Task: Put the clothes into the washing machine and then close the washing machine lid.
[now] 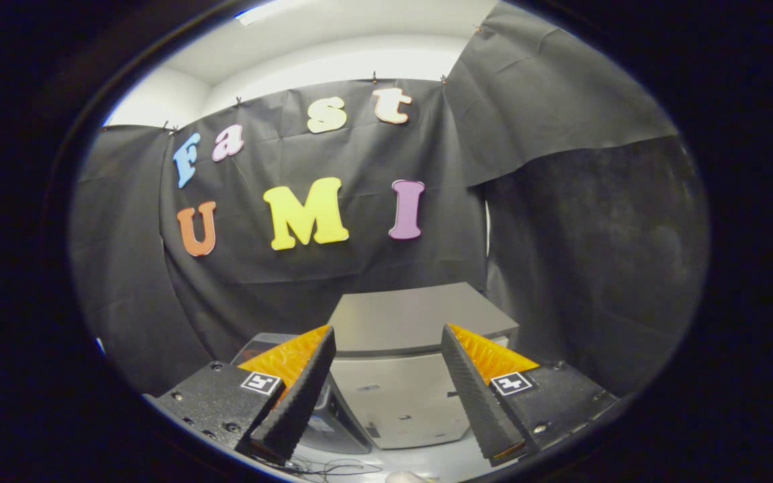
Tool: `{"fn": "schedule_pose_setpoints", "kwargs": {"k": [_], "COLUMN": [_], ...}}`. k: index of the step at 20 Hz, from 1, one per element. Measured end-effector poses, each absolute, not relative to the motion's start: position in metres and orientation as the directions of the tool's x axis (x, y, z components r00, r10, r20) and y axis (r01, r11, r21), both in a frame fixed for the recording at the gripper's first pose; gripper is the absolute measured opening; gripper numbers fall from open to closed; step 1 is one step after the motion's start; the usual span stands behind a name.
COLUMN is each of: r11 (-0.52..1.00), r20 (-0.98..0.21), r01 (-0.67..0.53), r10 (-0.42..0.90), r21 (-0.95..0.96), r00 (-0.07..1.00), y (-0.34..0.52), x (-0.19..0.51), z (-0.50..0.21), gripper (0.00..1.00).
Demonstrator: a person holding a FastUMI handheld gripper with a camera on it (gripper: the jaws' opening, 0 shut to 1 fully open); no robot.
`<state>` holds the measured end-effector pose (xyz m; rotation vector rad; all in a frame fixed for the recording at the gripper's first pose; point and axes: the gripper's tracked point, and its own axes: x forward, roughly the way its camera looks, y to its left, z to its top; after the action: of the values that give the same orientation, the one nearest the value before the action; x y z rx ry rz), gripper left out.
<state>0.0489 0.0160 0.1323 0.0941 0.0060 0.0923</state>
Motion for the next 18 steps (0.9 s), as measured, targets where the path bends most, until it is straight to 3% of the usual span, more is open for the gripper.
{"fn": "schedule_pose_setpoints", "kwargs": {"k": [14, 18], "r11": [0.989, 0.993], "r20": [-0.059, -0.058], "r01": [-0.098, -0.098], "r10": [0.105, 0.102], "r21": [0.110, 0.062], "r00": [0.993, 0.993], "y": [-0.051, -0.058], "x": [-0.051, -0.065], "z": [-0.003, -0.013], "gripper": [0.99, 0.99]}}
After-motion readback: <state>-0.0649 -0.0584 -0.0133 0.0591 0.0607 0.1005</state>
